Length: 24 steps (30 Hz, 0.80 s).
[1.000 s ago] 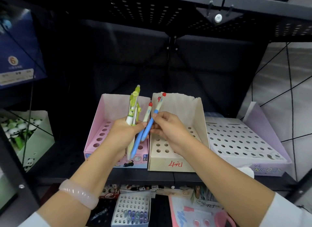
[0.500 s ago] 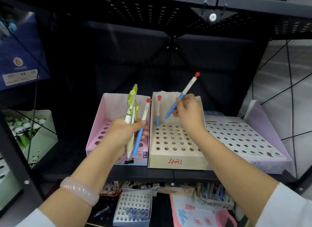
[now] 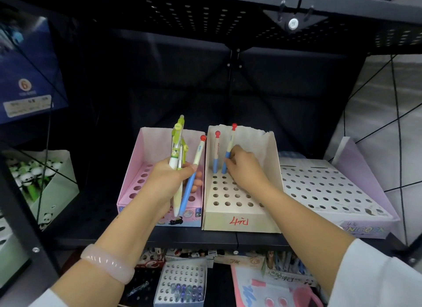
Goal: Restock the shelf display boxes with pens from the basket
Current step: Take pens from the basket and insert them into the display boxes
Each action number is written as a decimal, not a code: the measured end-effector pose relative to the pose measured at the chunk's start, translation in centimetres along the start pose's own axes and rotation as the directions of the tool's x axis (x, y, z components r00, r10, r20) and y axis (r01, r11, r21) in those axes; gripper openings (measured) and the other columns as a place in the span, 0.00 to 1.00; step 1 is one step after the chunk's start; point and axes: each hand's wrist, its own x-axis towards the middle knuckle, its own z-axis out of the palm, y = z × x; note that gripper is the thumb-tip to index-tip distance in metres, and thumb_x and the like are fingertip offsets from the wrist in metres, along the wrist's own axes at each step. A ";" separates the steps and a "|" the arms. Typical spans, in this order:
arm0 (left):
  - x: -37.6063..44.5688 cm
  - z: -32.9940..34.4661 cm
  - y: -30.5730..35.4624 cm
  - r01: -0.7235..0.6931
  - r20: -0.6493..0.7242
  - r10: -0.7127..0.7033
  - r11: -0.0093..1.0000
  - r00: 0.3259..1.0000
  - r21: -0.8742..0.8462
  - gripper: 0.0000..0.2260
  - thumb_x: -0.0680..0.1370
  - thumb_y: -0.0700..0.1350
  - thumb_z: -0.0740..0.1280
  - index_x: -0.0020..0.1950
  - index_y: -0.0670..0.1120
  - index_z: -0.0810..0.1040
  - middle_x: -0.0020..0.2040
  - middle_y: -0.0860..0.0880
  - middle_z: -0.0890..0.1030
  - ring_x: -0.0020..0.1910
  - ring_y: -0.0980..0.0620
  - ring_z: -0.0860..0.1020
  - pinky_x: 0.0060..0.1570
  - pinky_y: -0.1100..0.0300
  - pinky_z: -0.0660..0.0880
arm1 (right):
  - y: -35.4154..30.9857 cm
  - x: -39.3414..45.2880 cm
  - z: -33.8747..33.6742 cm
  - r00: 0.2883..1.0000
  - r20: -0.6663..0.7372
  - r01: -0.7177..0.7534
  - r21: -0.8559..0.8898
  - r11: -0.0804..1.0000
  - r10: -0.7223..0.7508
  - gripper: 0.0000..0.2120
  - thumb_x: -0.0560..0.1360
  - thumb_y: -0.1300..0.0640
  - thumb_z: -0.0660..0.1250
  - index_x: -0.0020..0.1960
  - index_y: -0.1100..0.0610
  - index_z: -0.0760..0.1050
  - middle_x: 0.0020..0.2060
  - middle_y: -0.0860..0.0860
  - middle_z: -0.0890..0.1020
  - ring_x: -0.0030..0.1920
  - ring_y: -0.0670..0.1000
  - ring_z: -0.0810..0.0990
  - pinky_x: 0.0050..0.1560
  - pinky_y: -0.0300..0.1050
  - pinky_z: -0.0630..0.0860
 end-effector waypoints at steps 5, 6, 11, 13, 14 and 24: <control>-0.1 -0.1 0.1 -0.009 0.004 0.009 0.999 1.000 -0.030 0.05 0.75 0.38 0.68 0.48 0.36 0.76 0.32 0.45 0.83 0.30 0.51 0.81 0.31 0.57 0.80 | 0.0 0.0 0.5 0.992 0.100 -0.069 -0.033 0.997 0.072 0.08 0.77 0.57 0.62 0.55 0.59 0.74 0.48 0.54 0.79 0.42 0.50 0.75 0.41 0.40 0.68; -0.2 -0.1 0.1 -0.012 0.002 0.013 0.999 1.000 -0.047 0.05 0.75 0.37 0.68 0.48 0.36 0.76 0.32 0.45 0.83 0.30 0.51 0.81 0.31 0.58 0.80 | -0.2 -0.1 0.2 0.995 0.053 -0.091 0.015 0.996 0.090 0.10 0.77 0.58 0.63 0.57 0.58 0.73 0.47 0.52 0.79 0.43 0.50 0.76 0.41 0.40 0.69; -0.4 0.1 0.3 -0.048 0.008 0.049 0.995 0.999 -0.088 0.06 0.75 0.38 0.68 0.49 0.37 0.76 0.35 0.45 0.84 0.32 0.51 0.82 0.30 0.61 0.78 | -3.1 -1.8 -1.3 1.000 -0.020 -0.002 0.547 0.837 0.016 0.09 0.77 0.54 0.63 0.41 0.55 0.78 0.32 0.44 0.77 0.31 0.40 0.73 0.32 0.32 0.69; -0.6 0.3 0.4 -0.054 0.011 0.055 0.996 0.998 -0.067 0.07 0.75 0.40 0.68 0.50 0.37 0.77 0.35 0.45 0.84 0.33 0.51 0.83 0.29 0.62 0.77 | -4.6 -2.7 -1.6 0.982 0.178 -0.086 0.689 0.720 -0.054 0.11 0.77 0.52 0.64 0.38 0.50 0.79 0.29 0.42 0.78 0.30 0.38 0.74 0.31 0.30 0.70; -0.6 0.4 0.5 -0.054 0.010 0.054 0.997 0.998 -0.056 0.08 0.75 0.40 0.69 0.50 0.37 0.77 0.34 0.45 0.84 0.33 0.51 0.83 0.28 0.62 0.77 | -5.0 -3.0 -1.5 0.966 0.242 -0.115 0.705 0.699 -0.085 0.10 0.77 0.52 0.65 0.38 0.50 0.80 0.29 0.41 0.79 0.30 0.38 0.75 0.32 0.30 0.71; -0.8 -0.1 0.6 -0.014 -0.002 0.014 1.000 1.000 0.008 0.09 0.78 0.47 0.63 0.46 0.41 0.75 0.28 0.49 0.81 0.25 0.54 0.79 0.25 0.64 0.75 | -3.3 -1.3 -3.5 0.983 -0.074 -0.047 0.789 0.612 0.171 0.09 0.81 0.55 0.56 0.43 0.55 0.69 0.34 0.51 0.79 0.26 0.41 0.78 0.31 0.34 0.77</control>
